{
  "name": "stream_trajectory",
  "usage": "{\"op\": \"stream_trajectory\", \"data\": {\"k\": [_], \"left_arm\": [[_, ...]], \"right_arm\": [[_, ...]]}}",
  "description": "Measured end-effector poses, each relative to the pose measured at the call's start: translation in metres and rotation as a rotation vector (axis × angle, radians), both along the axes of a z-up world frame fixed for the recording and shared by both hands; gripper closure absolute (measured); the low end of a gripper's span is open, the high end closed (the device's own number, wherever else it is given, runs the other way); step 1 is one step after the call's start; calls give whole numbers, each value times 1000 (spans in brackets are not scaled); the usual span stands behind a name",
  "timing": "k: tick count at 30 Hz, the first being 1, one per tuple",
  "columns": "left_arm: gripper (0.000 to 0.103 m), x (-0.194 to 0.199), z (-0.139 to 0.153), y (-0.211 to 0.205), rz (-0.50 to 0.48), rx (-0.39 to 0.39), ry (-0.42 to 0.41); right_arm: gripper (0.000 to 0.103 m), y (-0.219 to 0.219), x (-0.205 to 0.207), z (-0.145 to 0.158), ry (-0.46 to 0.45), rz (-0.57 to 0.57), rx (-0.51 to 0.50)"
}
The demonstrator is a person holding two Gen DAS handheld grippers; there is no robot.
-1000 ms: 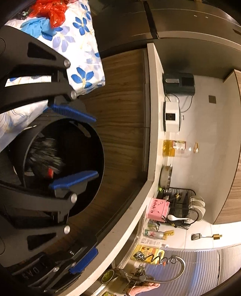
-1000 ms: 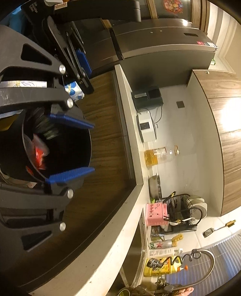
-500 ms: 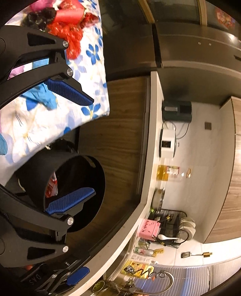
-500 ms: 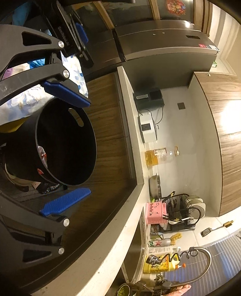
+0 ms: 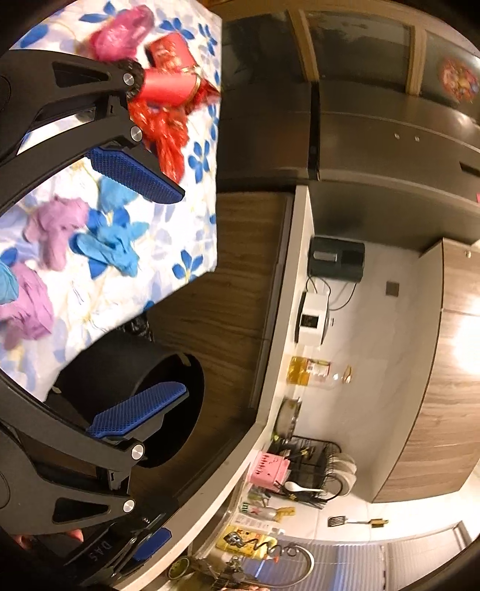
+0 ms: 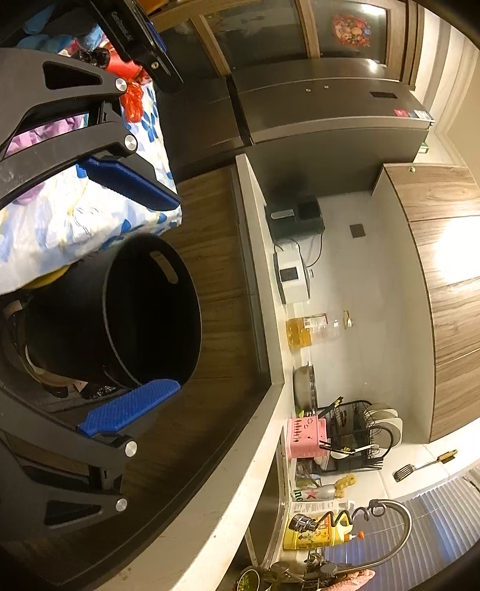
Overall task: Collect trash
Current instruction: 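Move both tools back over the table toward the purple gloves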
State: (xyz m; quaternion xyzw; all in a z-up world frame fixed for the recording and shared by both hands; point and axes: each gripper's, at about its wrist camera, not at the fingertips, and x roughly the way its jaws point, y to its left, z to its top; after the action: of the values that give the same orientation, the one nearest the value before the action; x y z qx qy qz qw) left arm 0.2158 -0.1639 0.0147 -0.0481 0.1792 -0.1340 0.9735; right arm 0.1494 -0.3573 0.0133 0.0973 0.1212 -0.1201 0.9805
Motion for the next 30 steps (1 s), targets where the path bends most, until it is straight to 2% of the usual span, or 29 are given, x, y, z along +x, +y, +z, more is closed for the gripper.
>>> {"op": "stream_trajectory", "data": {"k": [5,12,25,27,30], "left_arm": [[7,-22,-11,21,40,20,-28],[7,-40,-30,62,111,-20,-5],[7,-54,-62,108,204,-7,27],[7,-53,-66,112,213,-4,30],[7,-51,-70,118,231,-5,39]], "right_arm": [[14,19,-11,-7,-6,23,-5],[14,53,-19,-26,17,94,-2],[14,109,-12,-88,128,212,9],[23,118,-5,-97,156,236,6],[28,128,3,-108,186,258,-6]]}}
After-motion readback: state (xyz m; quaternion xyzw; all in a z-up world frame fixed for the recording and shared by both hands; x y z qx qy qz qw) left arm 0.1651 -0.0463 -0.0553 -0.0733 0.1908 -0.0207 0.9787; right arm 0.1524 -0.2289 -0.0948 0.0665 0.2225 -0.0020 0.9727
